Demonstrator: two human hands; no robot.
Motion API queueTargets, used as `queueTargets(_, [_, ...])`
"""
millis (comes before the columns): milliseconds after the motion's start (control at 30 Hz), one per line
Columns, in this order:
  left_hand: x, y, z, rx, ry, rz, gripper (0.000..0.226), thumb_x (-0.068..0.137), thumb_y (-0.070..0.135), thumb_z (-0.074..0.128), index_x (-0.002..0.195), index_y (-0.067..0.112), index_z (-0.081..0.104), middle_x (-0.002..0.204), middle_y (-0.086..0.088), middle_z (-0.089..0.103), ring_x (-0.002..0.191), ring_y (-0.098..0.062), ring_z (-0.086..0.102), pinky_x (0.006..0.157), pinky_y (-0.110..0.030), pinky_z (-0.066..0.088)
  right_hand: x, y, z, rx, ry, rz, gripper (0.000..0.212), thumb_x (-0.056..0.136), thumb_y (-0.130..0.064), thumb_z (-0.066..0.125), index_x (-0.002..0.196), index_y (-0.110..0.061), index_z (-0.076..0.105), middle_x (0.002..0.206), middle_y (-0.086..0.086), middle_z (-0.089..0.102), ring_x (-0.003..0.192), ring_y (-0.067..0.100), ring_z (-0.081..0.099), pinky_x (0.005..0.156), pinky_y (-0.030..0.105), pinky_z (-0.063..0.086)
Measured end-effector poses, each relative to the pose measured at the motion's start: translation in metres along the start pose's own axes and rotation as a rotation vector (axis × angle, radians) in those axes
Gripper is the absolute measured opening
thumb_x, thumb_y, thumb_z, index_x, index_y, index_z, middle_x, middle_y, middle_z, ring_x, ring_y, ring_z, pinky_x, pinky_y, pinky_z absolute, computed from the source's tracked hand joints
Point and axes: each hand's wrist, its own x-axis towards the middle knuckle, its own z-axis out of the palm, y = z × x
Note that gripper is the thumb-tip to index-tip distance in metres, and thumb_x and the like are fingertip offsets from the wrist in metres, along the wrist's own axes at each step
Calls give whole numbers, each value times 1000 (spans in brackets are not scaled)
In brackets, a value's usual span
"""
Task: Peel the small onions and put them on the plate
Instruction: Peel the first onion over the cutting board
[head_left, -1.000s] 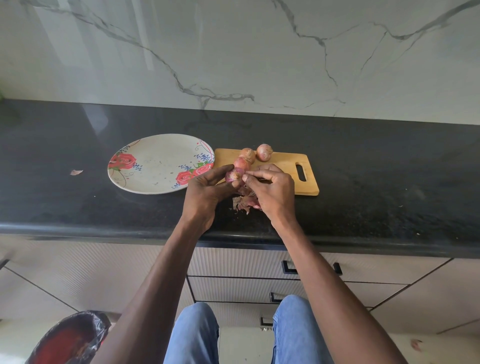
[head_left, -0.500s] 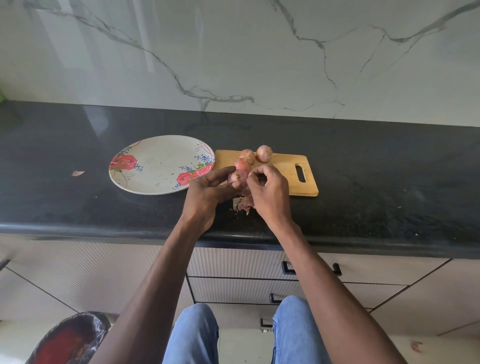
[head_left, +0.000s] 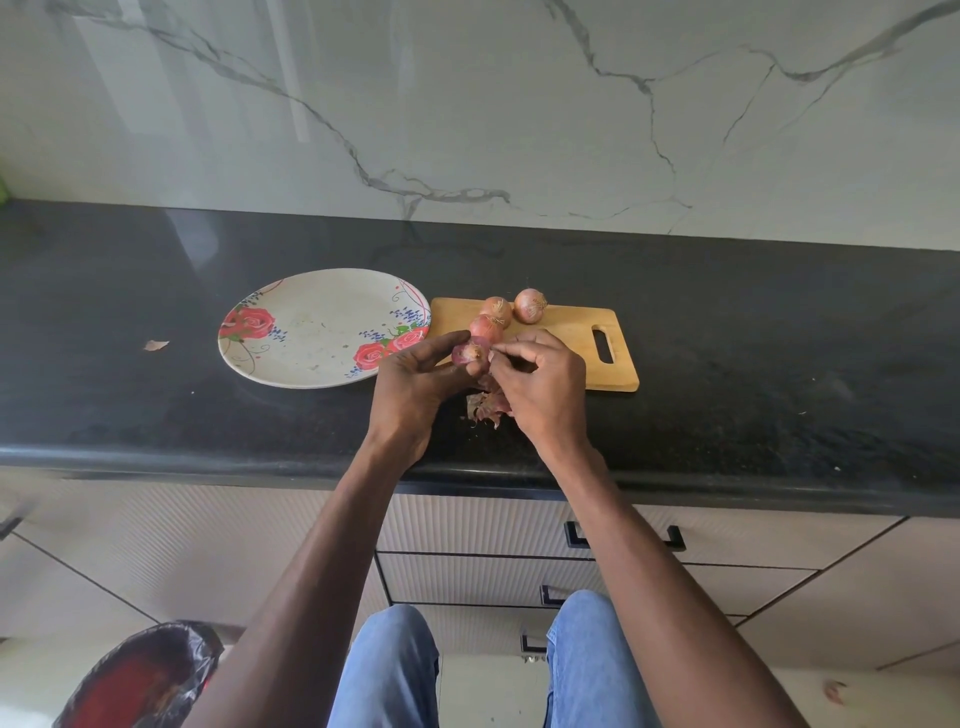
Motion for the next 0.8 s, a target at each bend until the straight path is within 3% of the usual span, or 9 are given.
queueTargets(100, [0, -1, 0, 23, -12, 11, 34, 82, -5, 73, 112, 10, 71, 108, -10, 77, 100, -27, 73, 86, -36, 60, 0, -1, 0, -61, -5, -46, 4, 83, -6, 78, 84, -3, 76, 85, 3, 68, 75, 9, 61, 68, 18, 52])
queueTargets(200, [-1, -1, -1, 24, -27, 11, 37, 81, -3, 74, 115, 8, 70, 112, -13, 75, 104, -30, 72, 91, -39, 59, -1, -2, 2, -104, -41, -41, 10, 83, -6, 76, 78, -6, 68, 84, 2, 63, 73, 9, 56, 65, 12, 45])
queueTargets(333, [-3, 2, 0, 20, -58, 18, 33, 77, 1, 76, 108, 11, 73, 107, -12, 76, 99, -28, 73, 90, -39, 59, 0, 0, 5, -80, -70, -13, 18, 87, -12, 76, 80, -9, 60, 83, 4, 62, 72, 12, 57, 63, 13, 43])
queueTargets(467, [-2, 3, 1, -8, -72, 0, 29, 78, 1, 75, 104, 14, 71, 103, -10, 77, 96, -26, 74, 83, -35, 60, 0, -2, 2, -18, -53, 12, 11, 88, -8, 74, 84, -6, 64, 85, 6, 64, 74, 12, 56, 65, 9, 43])
queueTargets(533, [-1, 3, 0, -29, -72, -26, 32, 78, 3, 74, 109, 9, 66, 104, -11, 77, 95, -28, 74, 82, -36, 60, 0, -1, 0, 32, -47, 59, 9, 90, -11, 71, 86, -11, 64, 86, 3, 66, 77, 14, 62, 69, 17, 51])
queueTargets(633, [0, 2, -2, -45, -68, -49, 40, 77, 9, 76, 115, 6, 63, 110, -15, 74, 101, -34, 71, 90, -43, 59, 1, 1, -1, 129, -74, 210, 7, 94, -17, 66, 88, -14, 65, 83, 2, 70, 76, 20, 70, 66, 38, 61])
queueTargets(800, [2, 1, -2, -63, -46, -77, 46, 79, 17, 75, 122, 6, 61, 117, -19, 71, 103, -34, 70, 97, -48, 55, 2, -4, -5, 183, -111, 274, 9, 95, -10, 63, 88, -11, 67, 78, 0, 70, 72, 10, 69, 63, 27, 58])
